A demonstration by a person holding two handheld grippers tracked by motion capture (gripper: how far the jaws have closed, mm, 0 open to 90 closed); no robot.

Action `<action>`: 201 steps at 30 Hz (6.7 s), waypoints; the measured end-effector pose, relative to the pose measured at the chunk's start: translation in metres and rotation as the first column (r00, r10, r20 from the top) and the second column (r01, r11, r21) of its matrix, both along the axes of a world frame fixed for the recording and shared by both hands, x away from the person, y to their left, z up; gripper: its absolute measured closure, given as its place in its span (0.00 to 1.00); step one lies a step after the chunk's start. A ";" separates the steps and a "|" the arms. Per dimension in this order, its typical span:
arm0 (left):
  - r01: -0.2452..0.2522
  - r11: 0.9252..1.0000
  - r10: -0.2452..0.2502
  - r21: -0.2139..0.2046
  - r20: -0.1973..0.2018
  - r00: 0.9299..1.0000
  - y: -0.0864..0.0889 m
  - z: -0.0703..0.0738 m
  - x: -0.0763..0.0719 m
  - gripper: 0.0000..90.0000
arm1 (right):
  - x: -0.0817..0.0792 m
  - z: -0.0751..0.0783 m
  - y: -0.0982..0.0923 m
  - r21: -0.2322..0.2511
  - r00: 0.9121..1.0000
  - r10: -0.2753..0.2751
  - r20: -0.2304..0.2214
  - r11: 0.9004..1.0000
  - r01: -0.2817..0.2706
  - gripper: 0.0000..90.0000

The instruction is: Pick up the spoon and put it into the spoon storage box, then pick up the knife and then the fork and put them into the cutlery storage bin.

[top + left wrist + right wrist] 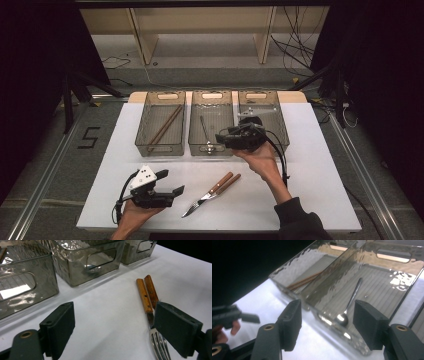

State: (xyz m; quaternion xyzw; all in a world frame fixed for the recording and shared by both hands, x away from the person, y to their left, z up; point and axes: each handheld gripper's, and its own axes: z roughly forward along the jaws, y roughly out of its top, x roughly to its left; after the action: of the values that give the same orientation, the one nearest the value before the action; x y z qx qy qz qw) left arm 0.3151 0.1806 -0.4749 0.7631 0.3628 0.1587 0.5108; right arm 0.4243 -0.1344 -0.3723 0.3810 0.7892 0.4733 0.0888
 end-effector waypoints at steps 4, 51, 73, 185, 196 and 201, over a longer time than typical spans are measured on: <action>0.002 1.000 -0.002 0.002 -0.010 1.000 -0.001 0.000 0.000 0.19 | -0.012 -0.007 -0.011 -0.017 1.000 0.027 0.011 1.000 -0.027 0.42; 0.083 0.997 -0.083 0.000 -0.040 0.996 -0.023 0.008 -0.009 0.21 | -0.078 -0.061 -0.059 -0.041 0.997 0.079 0.019 0.996 -0.078 0.35; 0.100 0.995 -0.100 -0.011 -0.042 0.994 -0.028 0.010 -0.015 0.22 | -0.087 -0.068 -0.052 -0.085 0.988 0.155 0.023 0.985 -0.152 0.35; 0.038 0.999 -0.039 -0.024 -0.030 0.999 -0.008 0.004 -0.013 0.22 | -0.067 -0.073 -0.011 -0.403 0.946 0.312 -0.084 0.858 -0.318 0.67; 0.026 0.999 -0.027 -0.030 -0.027 0.999 -0.006 0.003 -0.012 0.20 | -0.083 -0.082 -0.002 -0.484 0.915 0.383 -0.130 0.781 -0.396 0.52; 0.024 0.999 -0.025 -0.030 -0.025 0.999 -0.006 0.004 -0.012 0.20 | -0.084 -0.086 0.000 -0.533 0.911 0.394 -0.121 0.749 -0.395 0.57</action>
State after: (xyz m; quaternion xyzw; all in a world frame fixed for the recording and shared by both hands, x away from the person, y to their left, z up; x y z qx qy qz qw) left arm 0.3032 0.1743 -0.4714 0.7617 0.3623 0.1371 0.5194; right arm 0.3399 -0.1348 -0.4583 0.1647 0.9532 0.2364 0.0916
